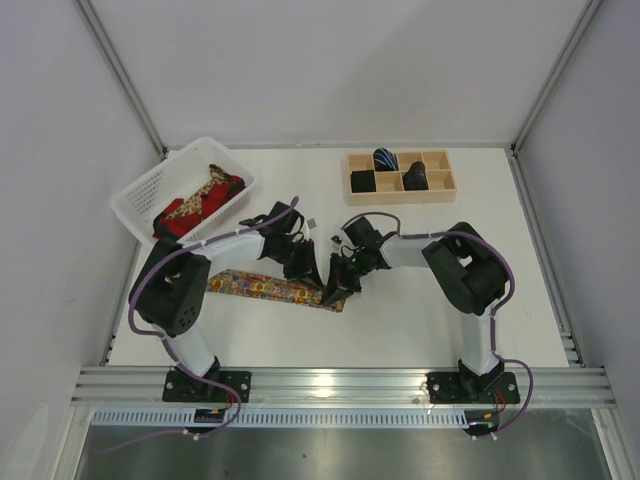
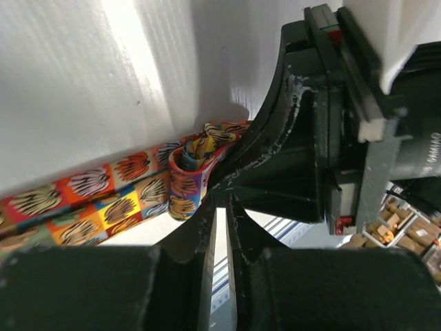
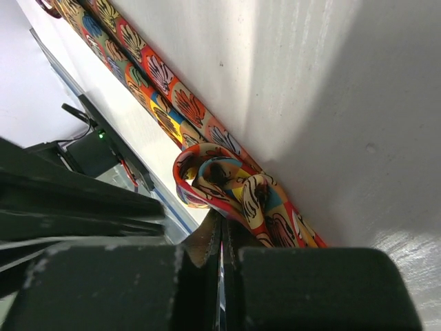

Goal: Roll the ties
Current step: Roll the tie

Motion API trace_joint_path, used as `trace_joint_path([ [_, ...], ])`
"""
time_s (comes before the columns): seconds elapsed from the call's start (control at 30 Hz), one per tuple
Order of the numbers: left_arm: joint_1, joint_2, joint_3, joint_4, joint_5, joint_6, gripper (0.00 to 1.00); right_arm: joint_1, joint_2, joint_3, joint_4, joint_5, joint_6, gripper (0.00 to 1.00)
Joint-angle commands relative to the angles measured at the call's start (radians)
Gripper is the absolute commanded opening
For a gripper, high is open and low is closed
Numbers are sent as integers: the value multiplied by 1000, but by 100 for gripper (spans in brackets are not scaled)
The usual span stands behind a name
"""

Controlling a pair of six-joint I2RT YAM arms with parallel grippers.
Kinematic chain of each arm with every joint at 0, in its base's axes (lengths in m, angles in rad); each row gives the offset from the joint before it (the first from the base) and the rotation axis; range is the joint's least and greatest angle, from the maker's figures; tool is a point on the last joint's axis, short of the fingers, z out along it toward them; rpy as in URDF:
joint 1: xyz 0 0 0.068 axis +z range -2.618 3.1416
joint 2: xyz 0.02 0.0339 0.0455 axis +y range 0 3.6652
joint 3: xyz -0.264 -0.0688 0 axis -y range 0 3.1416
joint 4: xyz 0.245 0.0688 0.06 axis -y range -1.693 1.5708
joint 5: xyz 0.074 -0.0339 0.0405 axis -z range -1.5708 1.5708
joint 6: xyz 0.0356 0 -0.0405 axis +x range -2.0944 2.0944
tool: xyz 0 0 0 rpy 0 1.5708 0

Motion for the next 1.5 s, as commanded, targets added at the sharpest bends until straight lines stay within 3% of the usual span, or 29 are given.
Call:
trace_joint_path([
  [0.0, -18, 33, 34, 57, 44, -28, 15, -9, -25, -16, 17, 7, -15, 0],
  [0.27, -20, 97, 14, 78, 7, -8, 15, -11, -61, -7, -9, -2, -2, 0],
  [0.47, -20, 102, -24, 106, 5, -13, 14, -17, -132, 14, -147, 41, -40, 0],
  [0.63, -20, 91, -47, 118, 13, -16, 14, -37, -190, 36, -276, 85, -71, 6],
  [1.07, -20, 113, -39, 109, 7, 0, 14, -57, -118, -74, -134, 49, -95, 3],
  [1.27, -20, 131, -39, 107, 1, 7, 14, -58, -104, -39, -185, 90, -138, 1],
  [1.37, -20, 130, -38, 106, -1, 9, 14, -64, -176, -25, -238, 116, -140, 4],
  [1.47, -20, 128, -38, 107, -2, 7, 14, -81, -228, -47, -265, 125, -126, 18],
])
